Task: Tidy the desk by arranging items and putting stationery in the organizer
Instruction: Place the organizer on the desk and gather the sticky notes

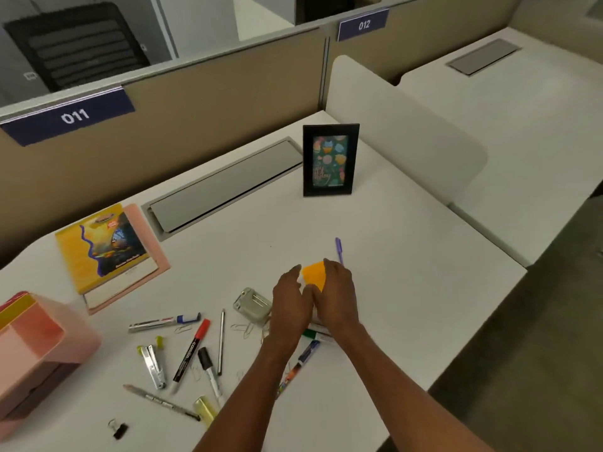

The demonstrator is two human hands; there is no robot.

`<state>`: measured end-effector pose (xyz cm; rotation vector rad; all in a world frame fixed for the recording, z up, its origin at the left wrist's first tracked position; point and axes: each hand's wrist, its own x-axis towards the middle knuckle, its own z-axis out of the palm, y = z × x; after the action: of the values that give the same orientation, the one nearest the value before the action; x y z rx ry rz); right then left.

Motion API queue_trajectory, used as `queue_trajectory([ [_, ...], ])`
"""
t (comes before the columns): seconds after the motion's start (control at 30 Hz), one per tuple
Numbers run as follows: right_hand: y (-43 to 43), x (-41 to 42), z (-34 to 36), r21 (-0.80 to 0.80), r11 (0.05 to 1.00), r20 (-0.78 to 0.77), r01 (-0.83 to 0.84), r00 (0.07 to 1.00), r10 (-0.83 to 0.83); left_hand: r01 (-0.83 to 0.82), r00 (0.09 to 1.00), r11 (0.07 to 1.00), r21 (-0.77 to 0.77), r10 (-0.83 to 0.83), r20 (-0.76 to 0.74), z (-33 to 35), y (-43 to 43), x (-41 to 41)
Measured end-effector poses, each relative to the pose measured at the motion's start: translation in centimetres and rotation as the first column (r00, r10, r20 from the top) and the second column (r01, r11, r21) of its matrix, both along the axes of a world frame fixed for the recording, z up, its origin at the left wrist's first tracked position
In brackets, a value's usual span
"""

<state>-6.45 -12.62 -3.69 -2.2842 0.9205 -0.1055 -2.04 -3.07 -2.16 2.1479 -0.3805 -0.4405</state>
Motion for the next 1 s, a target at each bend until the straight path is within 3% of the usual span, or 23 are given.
queue_trajectory([
  [0.17,-1.5,-0.5,-1.0,-0.076,0.996,-0.103,-0.050,0.994,0.042,0.012,1.000,0.994,0.109,-0.014,0.018,-1.0,-2.7,-1.7],
  [0.27,-2.1,0.2,-0.7,-0.024,1.000,-0.105,-0.011,0.994,0.009,-0.066,0.997,0.996,0.057,0.068,-0.040,-0.7,-3.0,-1.7],
  [0.37,-2.9,1.0,-0.8,0.035,0.999,-0.140,-0.005,0.990,0.010,-0.076,0.997,0.988,0.134,0.079,-0.023,-1.4,-2.6,-1.4],
  [0.6,-3.0,2.8,0.5,0.148,0.987,0.241,-0.066,0.970,0.029,-0.150,0.988,0.987,0.055,0.151,-0.031,-0.8,-1.2,-0.1],
  [0.83,1.0,6.5,6.5,0.119,0.951,0.461,-0.286,0.864,0.202,-0.353,0.934,0.916,-0.190,0.357,-0.012,3.1,4.3,4.1],
  [1.0,9.2,11.5,9.1,0.147,0.868,0.534,-0.474,0.777,0.334,-0.488,0.843,0.827,-0.280,0.530,0.094,6.9,13.3,7.5],
])
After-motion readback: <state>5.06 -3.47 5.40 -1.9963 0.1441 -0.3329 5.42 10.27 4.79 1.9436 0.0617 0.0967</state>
